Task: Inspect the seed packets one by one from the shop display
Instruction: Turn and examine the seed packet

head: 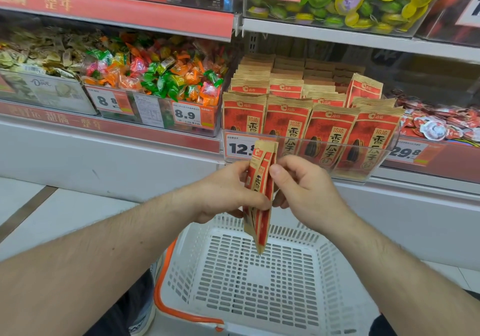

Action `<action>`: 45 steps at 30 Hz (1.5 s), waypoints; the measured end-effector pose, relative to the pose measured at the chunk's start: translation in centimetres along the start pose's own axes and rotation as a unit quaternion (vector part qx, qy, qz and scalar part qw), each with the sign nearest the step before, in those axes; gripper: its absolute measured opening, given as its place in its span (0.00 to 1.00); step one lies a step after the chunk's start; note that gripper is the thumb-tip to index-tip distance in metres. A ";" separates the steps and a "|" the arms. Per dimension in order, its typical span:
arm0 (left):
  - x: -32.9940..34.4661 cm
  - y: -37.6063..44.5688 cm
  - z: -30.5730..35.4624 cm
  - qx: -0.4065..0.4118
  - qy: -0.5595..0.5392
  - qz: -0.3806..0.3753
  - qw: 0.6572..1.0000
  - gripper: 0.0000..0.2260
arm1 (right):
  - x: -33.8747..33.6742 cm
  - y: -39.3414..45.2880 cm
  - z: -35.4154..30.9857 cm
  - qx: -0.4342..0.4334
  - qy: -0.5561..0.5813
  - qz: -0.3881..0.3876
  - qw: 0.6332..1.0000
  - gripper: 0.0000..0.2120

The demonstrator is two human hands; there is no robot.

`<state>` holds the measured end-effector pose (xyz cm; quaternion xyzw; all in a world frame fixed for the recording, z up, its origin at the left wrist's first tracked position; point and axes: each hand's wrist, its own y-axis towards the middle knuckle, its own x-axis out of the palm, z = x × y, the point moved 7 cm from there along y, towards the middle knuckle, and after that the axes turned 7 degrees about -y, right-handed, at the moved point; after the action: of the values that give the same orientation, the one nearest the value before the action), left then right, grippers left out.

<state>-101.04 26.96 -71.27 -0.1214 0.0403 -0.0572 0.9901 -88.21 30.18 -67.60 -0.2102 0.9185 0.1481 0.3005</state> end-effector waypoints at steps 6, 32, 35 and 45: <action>0.2 0.5 0.1 0.019 -0.096 -0.006 0.995 0.19 | 0.9 0.1 0.0 0.016 0.039 -0.034 0.999 0.15; -1.5 0.6 0.9 0.004 -0.272 0.028 0.962 0.08 | 1.1 -1.0 -0.3 0.006 -0.158 -0.183 0.970 0.17; -1.5 0.8 0.7 0.004 -0.268 0.035 0.963 0.11 | 1.7 -1.3 -0.2 0.005 -0.181 -0.219 0.959 0.17; -1.2 0.9 -0.1 -0.030 -0.274 0.026 0.961 0.10 | 2.0 -1.8 -0.2 0.035 -0.054 -0.287 0.956 0.14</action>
<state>-102.19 27.92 -71.52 -0.1608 -0.2276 0.0055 0.9604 -88.88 27.97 -68.91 -0.4461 0.8065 0.0342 0.3864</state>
